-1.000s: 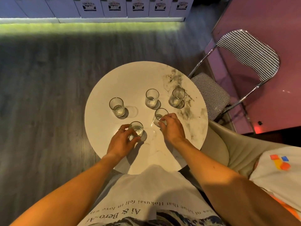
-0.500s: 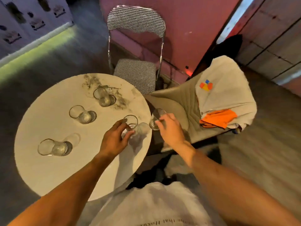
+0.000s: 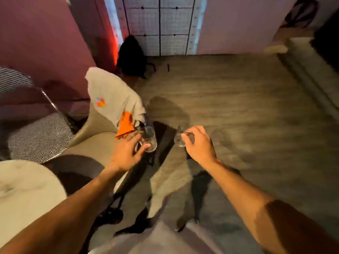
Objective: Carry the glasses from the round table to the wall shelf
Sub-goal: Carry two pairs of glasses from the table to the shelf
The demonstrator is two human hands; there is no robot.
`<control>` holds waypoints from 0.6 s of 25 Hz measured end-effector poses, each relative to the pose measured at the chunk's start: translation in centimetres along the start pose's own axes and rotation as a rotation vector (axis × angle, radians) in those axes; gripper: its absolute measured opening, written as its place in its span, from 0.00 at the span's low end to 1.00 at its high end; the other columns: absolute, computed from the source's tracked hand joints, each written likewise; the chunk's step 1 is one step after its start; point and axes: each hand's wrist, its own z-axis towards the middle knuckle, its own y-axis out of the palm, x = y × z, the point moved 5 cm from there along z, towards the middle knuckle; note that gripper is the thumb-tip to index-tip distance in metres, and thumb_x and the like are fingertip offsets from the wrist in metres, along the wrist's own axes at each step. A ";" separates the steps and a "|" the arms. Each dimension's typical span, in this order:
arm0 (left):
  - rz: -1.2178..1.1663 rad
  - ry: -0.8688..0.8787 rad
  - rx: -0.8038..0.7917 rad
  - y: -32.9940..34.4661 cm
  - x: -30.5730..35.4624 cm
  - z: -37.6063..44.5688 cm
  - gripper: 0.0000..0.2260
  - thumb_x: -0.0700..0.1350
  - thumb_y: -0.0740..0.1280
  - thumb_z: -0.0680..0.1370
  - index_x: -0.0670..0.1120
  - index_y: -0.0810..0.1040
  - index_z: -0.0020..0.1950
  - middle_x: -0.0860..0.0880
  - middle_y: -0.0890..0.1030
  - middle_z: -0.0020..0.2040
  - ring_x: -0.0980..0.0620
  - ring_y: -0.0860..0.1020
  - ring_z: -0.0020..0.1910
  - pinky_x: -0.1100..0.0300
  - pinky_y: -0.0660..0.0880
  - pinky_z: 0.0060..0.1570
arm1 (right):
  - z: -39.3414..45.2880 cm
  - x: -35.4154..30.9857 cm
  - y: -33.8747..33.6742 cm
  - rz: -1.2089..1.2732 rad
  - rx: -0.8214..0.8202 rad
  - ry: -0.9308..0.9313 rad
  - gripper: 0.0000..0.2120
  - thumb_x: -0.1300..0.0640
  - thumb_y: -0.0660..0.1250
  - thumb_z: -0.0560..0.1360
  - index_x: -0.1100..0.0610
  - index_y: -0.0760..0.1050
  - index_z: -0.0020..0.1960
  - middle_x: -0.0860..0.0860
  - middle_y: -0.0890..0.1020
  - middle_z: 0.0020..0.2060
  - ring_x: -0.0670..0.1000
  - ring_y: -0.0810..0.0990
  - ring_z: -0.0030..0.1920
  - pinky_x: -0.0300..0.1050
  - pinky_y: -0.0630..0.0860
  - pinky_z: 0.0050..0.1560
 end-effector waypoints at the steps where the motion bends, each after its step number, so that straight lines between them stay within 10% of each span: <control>1: -0.014 0.036 -0.019 2.2 2.9 2.3 0.26 0.63 0.60 0.76 0.44 0.78 0.60 0.43 0.81 0.61 0.43 0.81 0.57 0.52 0.76 0.57 | 0.2 3.0 -3.0 -0.014 0.040 0.033 0.09 0.50 0.68 0.76 0.55 0.77 0.47 0.52 0.77 0.50 0.55 0.79 0.49 0.44 0.72 0.49; 15: -0.121 0.531 -0.201 14.4 32.7 38.5 0.21 0.65 0.59 0.74 0.48 0.76 0.49 0.47 0.83 0.50 0.43 0.80 0.50 0.49 0.76 0.47 | 18.1 24.6 -31.7 -0.230 0.404 0.301 0.08 0.48 0.68 0.75 0.52 0.77 0.48 0.53 0.77 0.51 0.57 0.79 0.50 0.47 0.75 0.50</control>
